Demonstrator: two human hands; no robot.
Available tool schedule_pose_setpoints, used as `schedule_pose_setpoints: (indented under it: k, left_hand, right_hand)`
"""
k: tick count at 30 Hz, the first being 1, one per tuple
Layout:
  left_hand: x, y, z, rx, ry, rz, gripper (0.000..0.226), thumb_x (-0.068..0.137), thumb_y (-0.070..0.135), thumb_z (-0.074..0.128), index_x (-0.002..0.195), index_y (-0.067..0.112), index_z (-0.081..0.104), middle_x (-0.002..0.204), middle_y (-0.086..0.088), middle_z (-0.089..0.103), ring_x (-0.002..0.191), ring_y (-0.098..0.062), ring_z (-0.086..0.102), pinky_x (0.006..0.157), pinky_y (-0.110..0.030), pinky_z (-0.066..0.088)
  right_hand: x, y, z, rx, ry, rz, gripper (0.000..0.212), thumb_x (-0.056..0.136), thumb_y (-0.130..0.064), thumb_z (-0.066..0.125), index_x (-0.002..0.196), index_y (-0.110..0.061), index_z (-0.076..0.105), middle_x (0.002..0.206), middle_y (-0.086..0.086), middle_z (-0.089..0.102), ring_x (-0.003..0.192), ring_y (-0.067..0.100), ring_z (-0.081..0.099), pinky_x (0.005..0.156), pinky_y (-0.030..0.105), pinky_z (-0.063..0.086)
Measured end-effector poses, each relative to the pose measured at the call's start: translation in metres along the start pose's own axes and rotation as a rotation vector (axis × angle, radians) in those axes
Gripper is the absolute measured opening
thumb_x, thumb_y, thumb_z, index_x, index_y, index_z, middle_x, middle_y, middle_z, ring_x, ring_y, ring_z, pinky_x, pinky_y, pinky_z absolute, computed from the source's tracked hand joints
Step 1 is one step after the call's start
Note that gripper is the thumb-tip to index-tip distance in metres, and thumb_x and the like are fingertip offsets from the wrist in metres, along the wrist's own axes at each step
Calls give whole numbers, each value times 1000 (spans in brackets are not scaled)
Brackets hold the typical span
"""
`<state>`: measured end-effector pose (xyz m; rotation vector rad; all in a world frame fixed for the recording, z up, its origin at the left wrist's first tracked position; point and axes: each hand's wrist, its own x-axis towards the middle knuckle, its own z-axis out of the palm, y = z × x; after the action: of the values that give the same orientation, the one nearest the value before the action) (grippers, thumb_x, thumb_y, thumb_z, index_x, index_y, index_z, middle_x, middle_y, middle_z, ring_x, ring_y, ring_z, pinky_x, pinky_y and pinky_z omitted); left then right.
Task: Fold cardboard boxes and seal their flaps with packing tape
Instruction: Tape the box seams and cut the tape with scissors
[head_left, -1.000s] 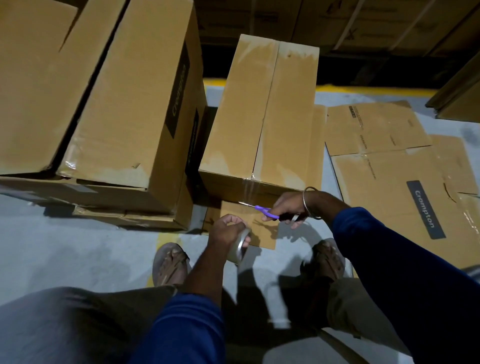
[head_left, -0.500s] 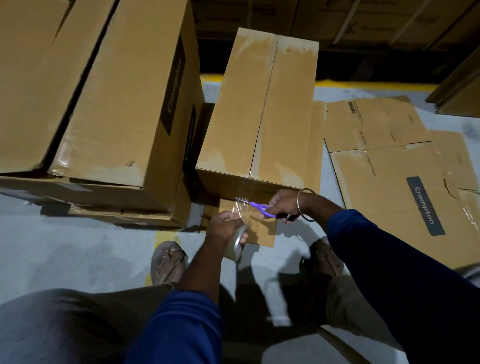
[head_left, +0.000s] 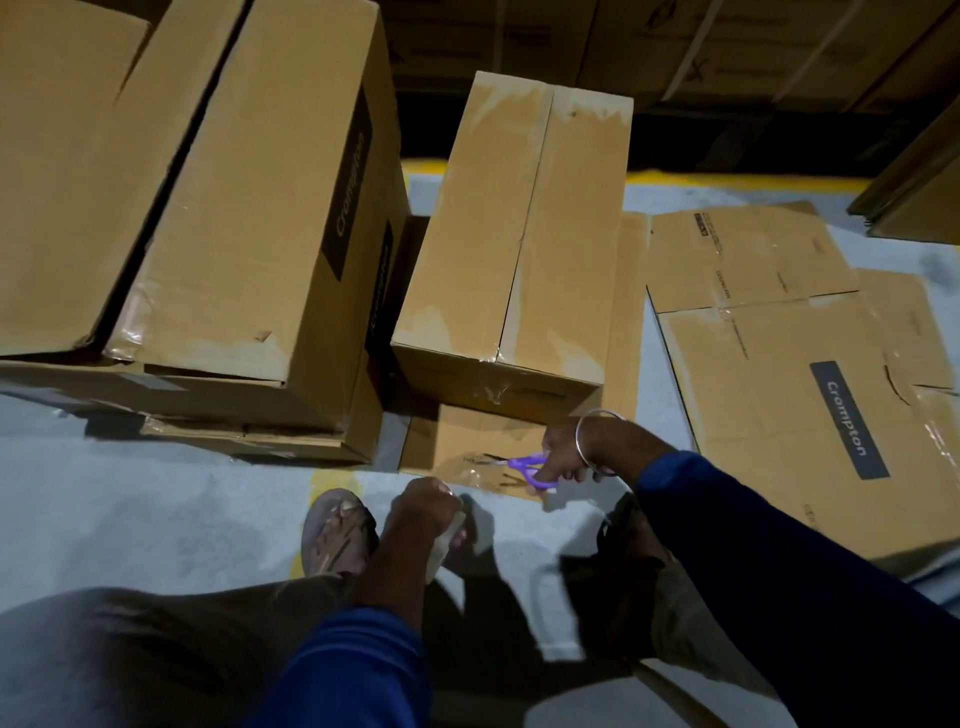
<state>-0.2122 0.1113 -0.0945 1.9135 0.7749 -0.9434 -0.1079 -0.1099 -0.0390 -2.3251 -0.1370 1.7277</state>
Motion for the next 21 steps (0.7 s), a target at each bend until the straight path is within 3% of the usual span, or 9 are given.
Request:
schedule_pose_setpoints:
  k: [1,5,8,10,13,18,21]
  left_hand:
    - [2,1,-6,-48,29,6,16,94,25,68,84,11,68,66,-11,74,67,-31,76,78,-49,64]
    - [-4,14,-24,-277,201,135,21,95,18,66,76,25,63,76,-12,72,63,-27,71,68,-46,62]
    - [-10,24,-27,-363,307,188,20,97,16,68,79,20,60,76,-2,67,71,-24,67,70,-28,55]
    - [-13,28,-27,-412,327,196,15,95,19,70,82,17,64,82,-5,69,82,-31,66,76,-34,52]
    - [12,13,-24,-576,277,204,11,88,24,72,79,22,67,82,-15,76,78,-39,73,78,-59,61]
    - [-12,34,-41,-648,353,225,5,92,23,70,88,24,68,87,-9,77,81,-37,74,76,-55,62]
    - [-16,48,-48,-693,306,284,6,89,26,72,94,26,68,96,-18,75,85,-39,73,79,-59,62]
  right_hand:
    - [0,3,5,-53,66,-77,33,88,-36,78,100,-11,61,88,7,62,77,24,57,58,26,42]
    - [-8,6,18,-114,531,-569,35,86,-44,72,118,-37,59,94,-17,59,81,11,58,64,28,42]
    - [-9,-11,7,-143,751,-751,37,87,-48,66,121,-38,51,110,-14,60,94,11,56,74,32,48]
    - [-3,-24,-5,-80,747,-764,39,89,-47,67,122,-31,53,117,-8,60,99,13,54,79,31,46]
    - [17,-31,-9,-64,694,-689,47,90,-45,72,129,-23,55,119,-7,57,95,5,47,75,11,36]
    - [32,-25,2,-45,697,-559,49,90,-57,67,125,-25,54,109,-9,52,93,12,49,74,31,39]
    - [18,-13,14,85,715,-588,41,89,-57,69,117,-31,53,102,-11,60,89,14,57,75,41,52]
